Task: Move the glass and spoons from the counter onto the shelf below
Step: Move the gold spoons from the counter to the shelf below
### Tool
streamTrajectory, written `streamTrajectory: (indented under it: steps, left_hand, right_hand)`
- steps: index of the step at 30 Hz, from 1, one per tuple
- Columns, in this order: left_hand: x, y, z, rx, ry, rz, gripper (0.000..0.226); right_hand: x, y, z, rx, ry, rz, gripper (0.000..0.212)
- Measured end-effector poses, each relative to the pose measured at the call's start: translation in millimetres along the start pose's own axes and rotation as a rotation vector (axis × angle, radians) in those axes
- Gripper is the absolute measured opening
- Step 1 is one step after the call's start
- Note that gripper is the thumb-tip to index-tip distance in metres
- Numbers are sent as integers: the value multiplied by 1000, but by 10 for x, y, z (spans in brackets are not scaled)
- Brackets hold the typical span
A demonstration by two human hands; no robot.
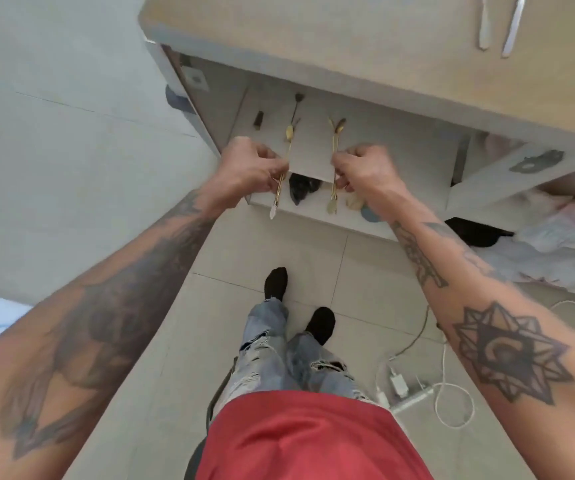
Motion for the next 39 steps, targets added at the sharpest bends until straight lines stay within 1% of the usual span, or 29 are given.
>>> streamTrajectory:
  steps: [3,5,9,11,13,14,16,17,19,22,24,27,29,31,33,35,37,38,39]
  left_hand:
    - [-416,-148,-195,-54,-27,-20,15]
    - [-715,-251,-331,-50,-23,-22,19]
    - [-1343,-419,-641,-39,-13,13,8]
    - [-1675,-481,-770,-69,12,54,12]
    - [-1983,-545,-846,-123,27,65,7]
    - [-2119,-563,-883,-143,13,46,6]
    - [-2347,-575,-967,-182,-12,-1,18]
    - [-2443,-573,-1003,-208,6,-21,21]
    - [-2595,-564,-1045,-248,71,-60,17]
    - [-2783,-571,-1109,-261,81,-98,27]
    - [-2886,-548,-1090,-305,120,-113,35]
    - [-2974,-460,-1029,-504,261,-196,35]
    - [-2983,-430,-1014,-582,298,-277,34]
    - [-2997,-449,-981,-598,305,-283,34]
    - [-3020,-480,-971,-539,263,-229,36]
    - [-2964,-434,-985,-467,209,-237,37]
    - [-2876,-441,-980,-496,190,-271,37]
    - [-2749,-426,-954,-471,174,-256,37]
    - [-2646,-389,-937,-522,160,-258,35]
  right_hand:
    - [-395,217,-29,-43,34,-12,15]
    - [-673,336,-86,-64,26,-7,16]
    - [-1230,563,-231,-93,10,-26,11]
    - [-1504,673,-290,-74,20,-45,11]
    - [-1769,768,-361,-60,29,-64,12]
    - [-1898,809,-399,-59,39,-77,13]
    - [-2122,872,-459,-66,62,-108,10]
    - [-2221,892,-490,-75,73,-123,9]
    - [-2391,909,-557,-84,95,-147,9]
    - [-2608,851,-628,-61,124,-157,15]
    - [-2726,769,-658,-63,146,-158,17]
    - [-2829,635,-733,-34,156,-141,17]
    - [-2862,574,-805,-16,159,-137,18]
    - [-2885,533,-863,-5,167,-140,15]
    - [-2889,509,-891,4,169,-136,15]
    - [-2876,515,-889,6,165,-124,23]
    - [-2818,538,-848,2,163,-129,30]
    - [-2772,550,-816,0,163,-129,29]
    - [-2712,565,-771,-9,169,-137,26]
Point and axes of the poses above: each hand's wrist, its own x-axis away from the middle knuckle, its own z-axis out of the back of the hand, y = z × x, the point moved 5 cm from there along -x, towards the middle knuckle, and after that the axes turned 5 degrees about x, right-handed, at the moved point
